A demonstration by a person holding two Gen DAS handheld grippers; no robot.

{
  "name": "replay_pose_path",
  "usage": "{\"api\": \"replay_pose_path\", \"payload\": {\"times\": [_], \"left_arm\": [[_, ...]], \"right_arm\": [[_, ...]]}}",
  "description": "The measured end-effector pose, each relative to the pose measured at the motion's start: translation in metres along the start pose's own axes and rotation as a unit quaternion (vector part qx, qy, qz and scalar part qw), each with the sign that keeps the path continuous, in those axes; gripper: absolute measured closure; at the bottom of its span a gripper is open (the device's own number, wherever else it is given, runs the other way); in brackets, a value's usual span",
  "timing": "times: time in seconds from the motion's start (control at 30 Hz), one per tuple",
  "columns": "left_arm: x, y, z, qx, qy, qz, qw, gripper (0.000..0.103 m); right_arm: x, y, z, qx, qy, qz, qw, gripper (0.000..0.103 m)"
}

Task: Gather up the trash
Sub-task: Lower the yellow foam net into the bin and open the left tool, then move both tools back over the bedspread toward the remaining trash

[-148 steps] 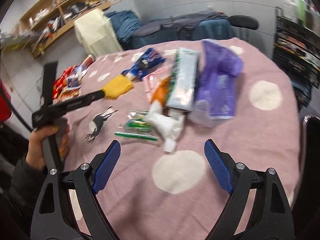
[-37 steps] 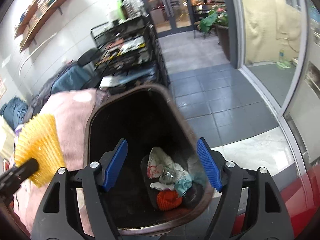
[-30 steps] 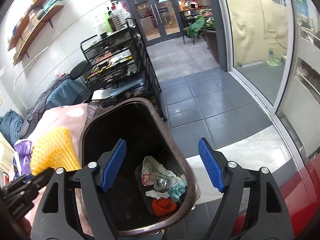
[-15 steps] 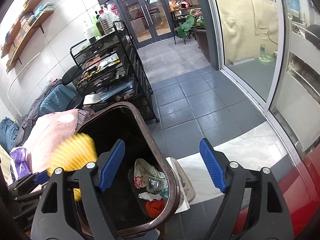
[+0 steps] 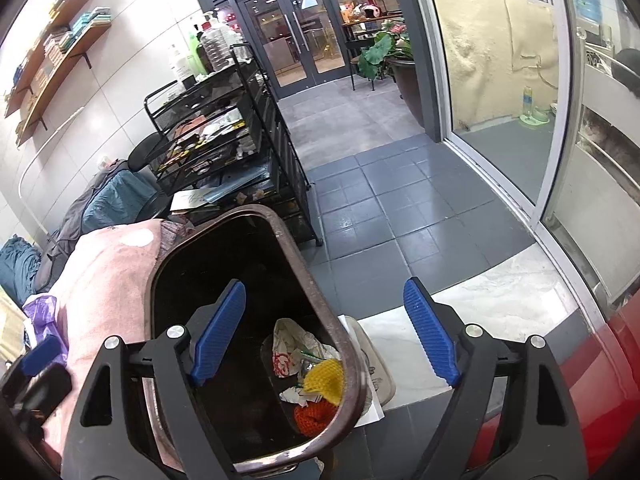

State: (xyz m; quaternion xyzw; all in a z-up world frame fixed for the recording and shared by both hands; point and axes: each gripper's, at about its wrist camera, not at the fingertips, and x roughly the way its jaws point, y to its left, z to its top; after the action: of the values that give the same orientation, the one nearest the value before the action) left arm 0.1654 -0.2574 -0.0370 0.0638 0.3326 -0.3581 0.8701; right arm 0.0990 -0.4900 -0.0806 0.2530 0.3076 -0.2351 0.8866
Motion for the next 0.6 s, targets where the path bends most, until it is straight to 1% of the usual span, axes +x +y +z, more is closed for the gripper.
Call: {"api": "replay_pose_path", "payload": {"times": [0.1, 0.2, 0.3, 0.4, 0.6], "left_arm": [[-0.021, 0.004, 0.0, -0.009, -0.025, 0.007, 0.9996, 0.005], [-0.04, 0.012, -0.002, -0.015, -0.045, 0.025, 0.9986, 0.005], [-0.058, 0.023, -0.009, -0.022, -0.058, 0.051, 0.9968, 0.005], [-0.073, 0.038, -0.017, -0.034, -0.061, 0.077, 0.9946, 0.005], [-0.093, 0.075, -0.037, -0.056, -0.047, 0.13, 0.9889, 0.005]], "right_arm": [[-0.002, 0.009, -0.002, -0.008, -0.002, 0.008, 1.0, 0.022], [-0.005, 0.019, -0.004, -0.018, -0.002, 0.018, 1.0, 0.021], [-0.008, 0.032, -0.007, -0.033, -0.003, 0.033, 0.999, 0.021], [-0.012, 0.044, -0.01, -0.046, -0.005, 0.052, 0.998, 0.021], [-0.019, 0.077, -0.019, -0.074, 0.001, 0.092, 0.993, 0.02]]}}
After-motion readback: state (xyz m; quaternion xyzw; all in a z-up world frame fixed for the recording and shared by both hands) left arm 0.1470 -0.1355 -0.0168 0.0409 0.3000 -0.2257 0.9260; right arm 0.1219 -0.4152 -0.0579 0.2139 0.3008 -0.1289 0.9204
